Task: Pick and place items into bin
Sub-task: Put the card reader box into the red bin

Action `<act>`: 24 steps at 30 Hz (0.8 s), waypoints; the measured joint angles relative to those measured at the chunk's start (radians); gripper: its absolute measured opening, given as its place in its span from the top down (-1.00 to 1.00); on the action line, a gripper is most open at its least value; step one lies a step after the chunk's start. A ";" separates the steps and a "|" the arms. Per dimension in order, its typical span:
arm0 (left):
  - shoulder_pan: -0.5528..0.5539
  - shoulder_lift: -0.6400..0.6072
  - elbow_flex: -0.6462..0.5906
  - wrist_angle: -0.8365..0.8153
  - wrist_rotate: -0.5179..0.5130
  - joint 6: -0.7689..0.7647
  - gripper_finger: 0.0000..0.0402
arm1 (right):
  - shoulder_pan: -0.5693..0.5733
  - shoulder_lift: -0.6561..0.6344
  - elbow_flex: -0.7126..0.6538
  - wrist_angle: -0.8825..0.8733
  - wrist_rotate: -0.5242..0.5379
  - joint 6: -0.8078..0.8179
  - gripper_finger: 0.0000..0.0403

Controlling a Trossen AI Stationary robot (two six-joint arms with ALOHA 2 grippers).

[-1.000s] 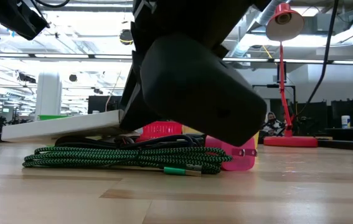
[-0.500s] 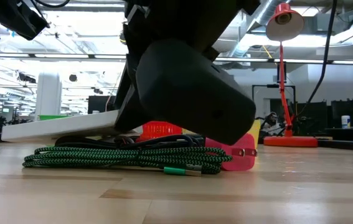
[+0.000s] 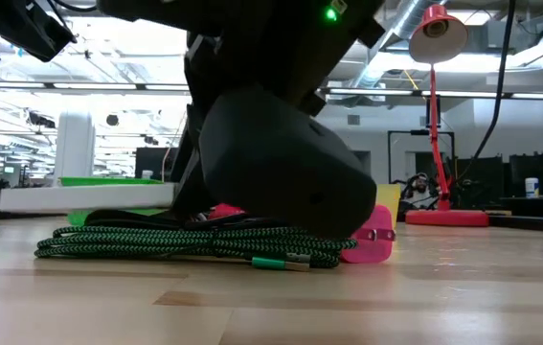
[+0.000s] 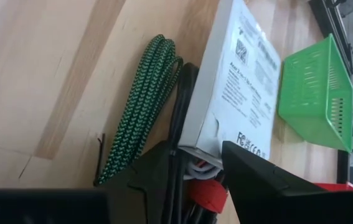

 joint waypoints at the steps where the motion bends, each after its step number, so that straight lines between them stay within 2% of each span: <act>1: 0.000 0.000 0.000 0.000 0.000 0.000 1.00 | 0.000 0.000 -0.004 0.005 -0.001 0.000 0.31; 12: 0.000 0.000 0.000 0.000 0.000 0.008 1.00 | -0.002 0.000 -0.009 0.019 -0.001 -0.009 0.41; 24: 0.000 0.000 0.000 0.000 0.000 0.001 1.00 | -0.001 0.000 -0.009 0.021 -0.001 -0.008 0.41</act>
